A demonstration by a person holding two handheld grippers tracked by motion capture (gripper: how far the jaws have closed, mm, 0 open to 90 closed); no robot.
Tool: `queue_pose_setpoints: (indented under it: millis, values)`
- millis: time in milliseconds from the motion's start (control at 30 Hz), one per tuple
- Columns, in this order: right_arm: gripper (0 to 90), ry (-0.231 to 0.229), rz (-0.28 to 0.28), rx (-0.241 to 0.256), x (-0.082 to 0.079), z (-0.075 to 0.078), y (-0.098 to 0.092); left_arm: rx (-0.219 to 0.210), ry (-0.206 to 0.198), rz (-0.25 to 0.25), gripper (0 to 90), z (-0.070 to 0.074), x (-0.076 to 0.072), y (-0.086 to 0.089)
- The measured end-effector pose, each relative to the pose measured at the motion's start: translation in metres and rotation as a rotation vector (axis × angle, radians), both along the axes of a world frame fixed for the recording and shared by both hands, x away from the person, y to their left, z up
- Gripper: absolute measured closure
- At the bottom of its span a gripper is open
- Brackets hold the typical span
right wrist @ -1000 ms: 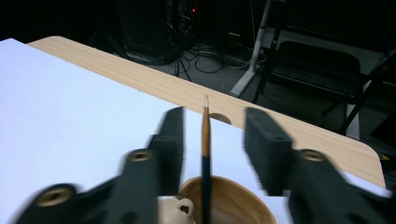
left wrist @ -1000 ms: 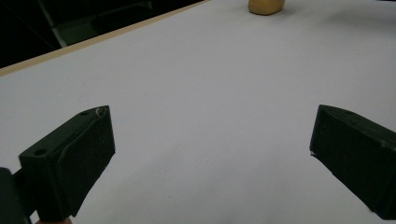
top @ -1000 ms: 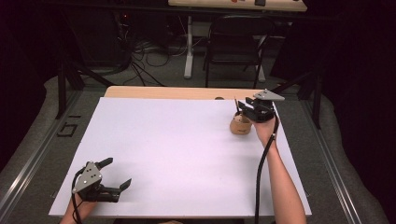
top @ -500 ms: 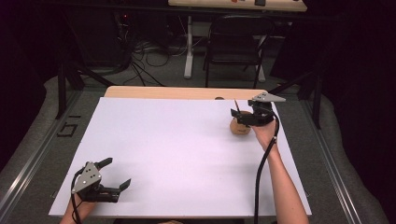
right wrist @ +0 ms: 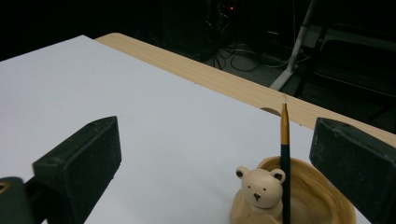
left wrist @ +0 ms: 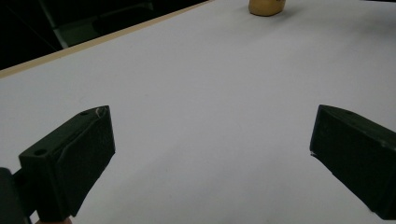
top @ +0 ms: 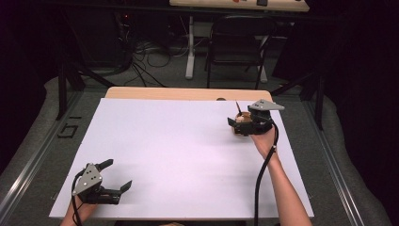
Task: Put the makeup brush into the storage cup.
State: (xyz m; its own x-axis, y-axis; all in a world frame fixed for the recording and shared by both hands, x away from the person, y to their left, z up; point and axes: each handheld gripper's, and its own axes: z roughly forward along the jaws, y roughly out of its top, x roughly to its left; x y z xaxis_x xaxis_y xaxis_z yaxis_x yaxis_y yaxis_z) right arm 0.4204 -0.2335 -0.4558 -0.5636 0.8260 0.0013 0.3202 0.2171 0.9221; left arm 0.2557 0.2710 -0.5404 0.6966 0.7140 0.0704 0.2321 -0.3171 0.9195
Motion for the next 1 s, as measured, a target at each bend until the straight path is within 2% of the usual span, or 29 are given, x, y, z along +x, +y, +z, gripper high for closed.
queue_pose_setpoints:
  millis: [333, 633, 700, 800, 1000]
  values:
    - [0.0, -0.042, 0.036, 0.011, -0.024, 0.0, 0.01, 0.002, 0.0, 0.002, 0.0, 0.0, 0.0, 0.0]
    - [0.0, -0.073, 0.064, 0.0, -0.043, -0.004, 0.02, -0.002, -0.001, 0.002, 0.0, 0.0, -0.001, 0.0]
    - [0.0, -0.085, 0.068, 0.001, -0.048, -0.005, 0.022, -0.002, -0.001, 0.002, 0.0, 0.0, -0.001, 0.0]
    - [0.2, -0.146, 0.068, 0.0, -0.06, -0.006, 0.025, -0.005, -0.001, 0.003, 0.0, 0.0, -0.001, 0.0]
    - [0.0, -0.179, 0.104, 0.01, -0.08, -0.009, 0.032, -0.005, -0.002, 0.005, 0.0, 0.0, -0.001, 0.0]
